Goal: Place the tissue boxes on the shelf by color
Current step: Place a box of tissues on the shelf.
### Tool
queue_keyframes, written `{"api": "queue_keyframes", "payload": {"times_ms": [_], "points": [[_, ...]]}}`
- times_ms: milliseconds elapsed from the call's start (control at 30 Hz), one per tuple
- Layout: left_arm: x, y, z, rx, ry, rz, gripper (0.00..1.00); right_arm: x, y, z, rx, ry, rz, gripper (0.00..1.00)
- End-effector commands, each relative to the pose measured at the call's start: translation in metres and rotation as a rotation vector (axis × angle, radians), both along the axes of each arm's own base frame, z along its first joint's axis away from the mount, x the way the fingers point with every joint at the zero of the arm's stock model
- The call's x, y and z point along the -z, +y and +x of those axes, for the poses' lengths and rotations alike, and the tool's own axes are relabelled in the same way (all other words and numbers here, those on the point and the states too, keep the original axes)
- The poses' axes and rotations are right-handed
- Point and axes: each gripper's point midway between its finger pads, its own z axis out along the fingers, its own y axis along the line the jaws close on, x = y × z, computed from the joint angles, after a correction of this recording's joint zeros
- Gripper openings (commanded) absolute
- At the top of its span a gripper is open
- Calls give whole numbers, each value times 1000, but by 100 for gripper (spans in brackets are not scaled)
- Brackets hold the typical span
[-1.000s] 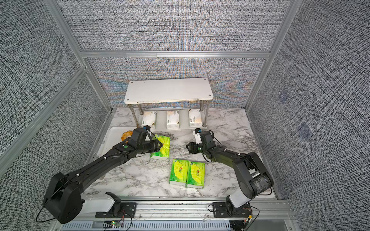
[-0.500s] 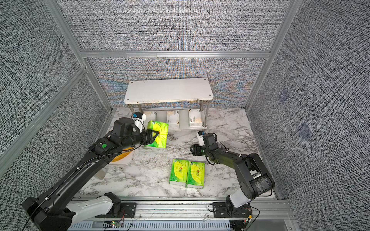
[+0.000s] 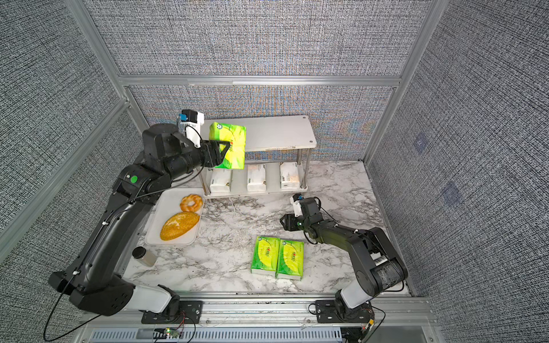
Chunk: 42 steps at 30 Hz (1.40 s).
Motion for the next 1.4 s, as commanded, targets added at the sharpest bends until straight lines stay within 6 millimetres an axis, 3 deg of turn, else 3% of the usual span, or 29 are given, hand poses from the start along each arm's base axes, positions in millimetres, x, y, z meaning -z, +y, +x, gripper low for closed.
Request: {"api": "queue_keyframes", "payload": {"times_ms": [0,200,333,500,667,967,1167,1367], "points": [[-1,8,21,-10,20,18,64,-3,2,0,-4,-10,10,66],[2,23,72,-34,70,-62,63,0,2,-4,-6,-4,9,67],[7,32,95,-33,92,-115,63,4,4,-6,-11,7,8,67],[29,48,116,-58,151,-135,63,9,8,-7,-19,18,9,67],[48,64,130,-107,184,-103,64,14,10,-9,-25,27,5,67],[101,80,154,-181,265,23,73,17,15,-11,-30,33,5,66],[109,91,160,-229,255,95,74,19,15,-11,-27,39,1,67],[113,96,169,-216,210,178,65,22,21,-11,-34,49,-2,66]]}}
